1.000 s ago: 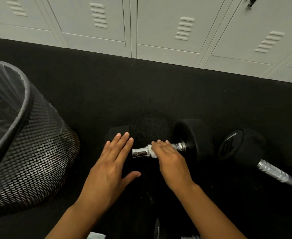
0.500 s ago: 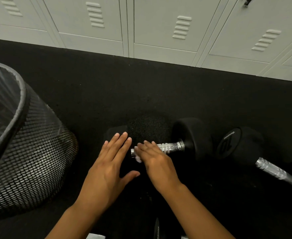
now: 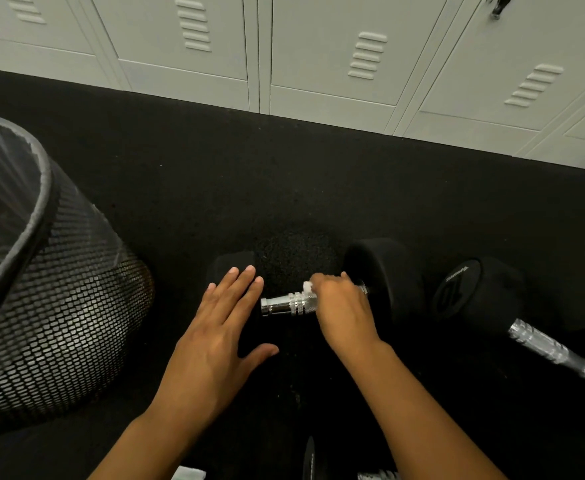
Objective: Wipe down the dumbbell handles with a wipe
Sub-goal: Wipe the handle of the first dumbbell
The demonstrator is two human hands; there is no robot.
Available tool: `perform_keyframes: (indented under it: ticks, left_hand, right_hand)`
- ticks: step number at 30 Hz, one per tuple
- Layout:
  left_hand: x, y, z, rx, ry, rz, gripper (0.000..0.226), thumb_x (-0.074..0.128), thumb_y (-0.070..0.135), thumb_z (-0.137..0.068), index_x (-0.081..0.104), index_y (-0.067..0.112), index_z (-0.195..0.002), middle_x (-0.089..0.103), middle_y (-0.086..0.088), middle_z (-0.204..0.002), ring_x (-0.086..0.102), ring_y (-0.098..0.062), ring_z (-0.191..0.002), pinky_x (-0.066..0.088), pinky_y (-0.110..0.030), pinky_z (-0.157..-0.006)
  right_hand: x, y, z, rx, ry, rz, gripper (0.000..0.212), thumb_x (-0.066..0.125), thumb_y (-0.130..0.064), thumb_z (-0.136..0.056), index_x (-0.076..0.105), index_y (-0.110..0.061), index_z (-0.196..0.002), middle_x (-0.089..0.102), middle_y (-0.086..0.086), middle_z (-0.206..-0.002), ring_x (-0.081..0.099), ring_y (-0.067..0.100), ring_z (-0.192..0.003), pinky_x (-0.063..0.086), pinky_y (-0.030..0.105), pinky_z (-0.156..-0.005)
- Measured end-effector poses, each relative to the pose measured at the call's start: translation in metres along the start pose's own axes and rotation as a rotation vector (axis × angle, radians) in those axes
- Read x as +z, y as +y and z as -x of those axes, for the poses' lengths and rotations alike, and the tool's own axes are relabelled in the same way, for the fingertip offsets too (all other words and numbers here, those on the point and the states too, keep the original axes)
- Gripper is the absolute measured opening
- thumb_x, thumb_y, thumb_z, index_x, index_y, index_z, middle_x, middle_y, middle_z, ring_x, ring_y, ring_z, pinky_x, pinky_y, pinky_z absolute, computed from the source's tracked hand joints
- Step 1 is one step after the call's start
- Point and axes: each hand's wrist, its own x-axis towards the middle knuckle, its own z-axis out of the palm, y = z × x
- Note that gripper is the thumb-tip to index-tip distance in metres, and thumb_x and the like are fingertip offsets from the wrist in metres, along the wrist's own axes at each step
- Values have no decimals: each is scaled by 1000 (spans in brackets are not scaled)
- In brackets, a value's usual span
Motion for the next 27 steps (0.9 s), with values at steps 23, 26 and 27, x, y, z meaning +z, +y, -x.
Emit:
perform_keyframes:
  ticks: [23, 26, 27]
  left_hand:
    - [-1, -1, -2, -7, 2, 25, 91, 73, 42, -67, 24, 21, -141, 21, 8, -151, 6, -3, -141, 11, -35, -114]
    - [1, 0, -1, 2, 15, 38, 89, 73, 41, -67, 28, 19, -142, 23, 7, -151, 8, -4, -141, 3, -27, -116]
    - [2, 0, 0, 2, 22, 35, 89, 74, 40, -67, 29, 18, -141, 23, 7, -151, 9, -5, -141, 4, -27, -116]
  right_hand:
    - [36, 15, 39, -171, 369, -140, 36, 59, 5, -77, 63, -4, -112, 63, 12, -117, 54, 26, -116, 33, 41, -106]
    - [32, 13, 28, -26, 358, -181, 39, 66, 12, -71, 65, -3, -107, 66, 15, -110, 58, 30, -111, 35, 47, -102]
    - [33, 7, 22, 2, 347, -197, 37, 67, 11, -71, 66, -3, -106, 67, 15, -108, 59, 31, -109, 33, 47, -102]
